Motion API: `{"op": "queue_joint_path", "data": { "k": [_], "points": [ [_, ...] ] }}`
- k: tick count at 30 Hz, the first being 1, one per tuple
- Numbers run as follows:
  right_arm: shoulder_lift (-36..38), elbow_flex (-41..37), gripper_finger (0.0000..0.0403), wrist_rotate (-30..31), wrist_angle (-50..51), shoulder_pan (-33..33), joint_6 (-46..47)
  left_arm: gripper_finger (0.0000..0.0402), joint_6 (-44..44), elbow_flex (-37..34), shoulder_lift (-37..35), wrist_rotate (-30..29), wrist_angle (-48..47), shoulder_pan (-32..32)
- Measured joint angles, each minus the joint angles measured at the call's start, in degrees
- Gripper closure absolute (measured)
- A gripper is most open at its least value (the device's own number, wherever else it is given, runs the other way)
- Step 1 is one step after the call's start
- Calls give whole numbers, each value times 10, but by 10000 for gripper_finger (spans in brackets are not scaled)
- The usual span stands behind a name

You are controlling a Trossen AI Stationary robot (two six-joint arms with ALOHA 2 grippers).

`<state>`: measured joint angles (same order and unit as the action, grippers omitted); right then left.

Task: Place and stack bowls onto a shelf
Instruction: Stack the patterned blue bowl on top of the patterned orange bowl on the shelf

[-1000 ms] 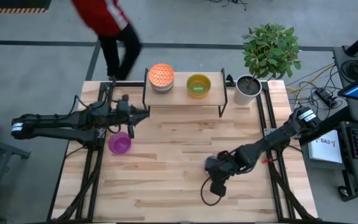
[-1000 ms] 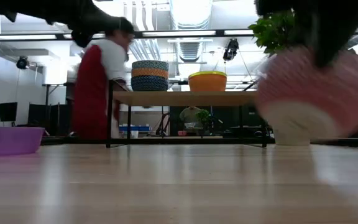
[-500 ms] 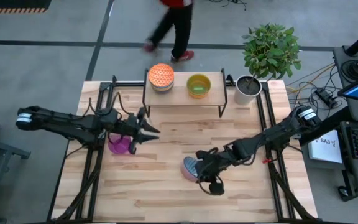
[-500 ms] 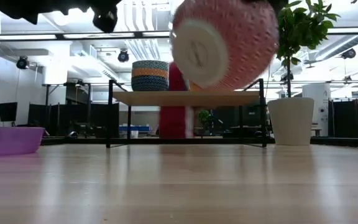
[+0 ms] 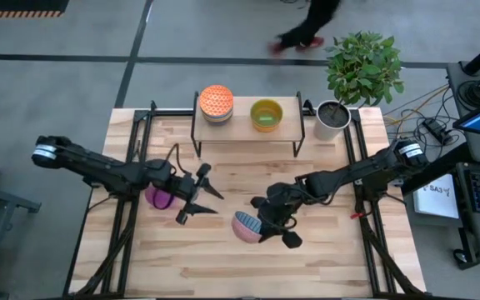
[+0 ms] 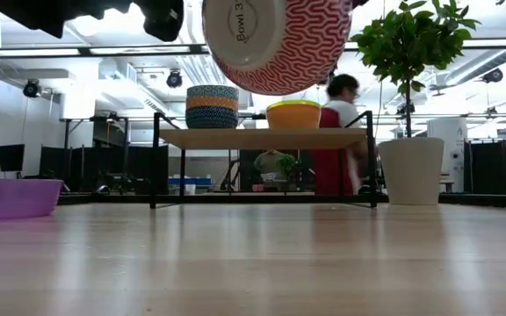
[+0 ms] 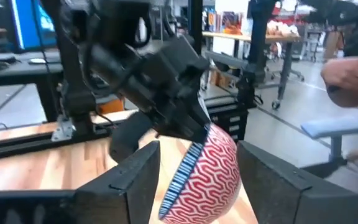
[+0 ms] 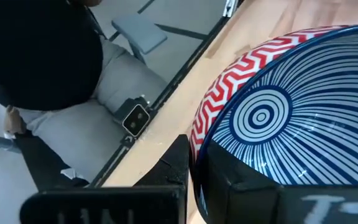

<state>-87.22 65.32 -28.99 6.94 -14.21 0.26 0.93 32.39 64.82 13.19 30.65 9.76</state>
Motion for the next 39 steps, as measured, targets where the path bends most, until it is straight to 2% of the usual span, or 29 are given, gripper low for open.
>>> {"op": "queue_joint_path", "data": {
  "k": [9, 14, 21, 25, 28, 36, 39],
  "points": [
    [0, 0, 390, -75, -18, 9, -18, 200, 48, 62, 107, 30, -4, -1],
    [0, 0, 390, -77, -17, 9, -19, 204, 61, 102, 154, 107, -22, -1],
    [0, 0, 390, -78, -13, 9, -20, 206, 61, 131, 198, 122, -33, -2],
    [0, 0, 390, -77, -13, 9, -26, 213, 61, 136, 209, 161, -36, -2],
    [0, 0, 390, -76, -15, 9, -30, 235, 59, 137, 210, 189, -38, -2],
    [-2, 0, 390, -78, -27, 9, -28, 342, 55, 137, 216, 210, -36, -2],
    [-9, 0, 390, -80, -42, 8, -23, 364, 55, 139, 219, 220, -36, -2]
  ]
}}
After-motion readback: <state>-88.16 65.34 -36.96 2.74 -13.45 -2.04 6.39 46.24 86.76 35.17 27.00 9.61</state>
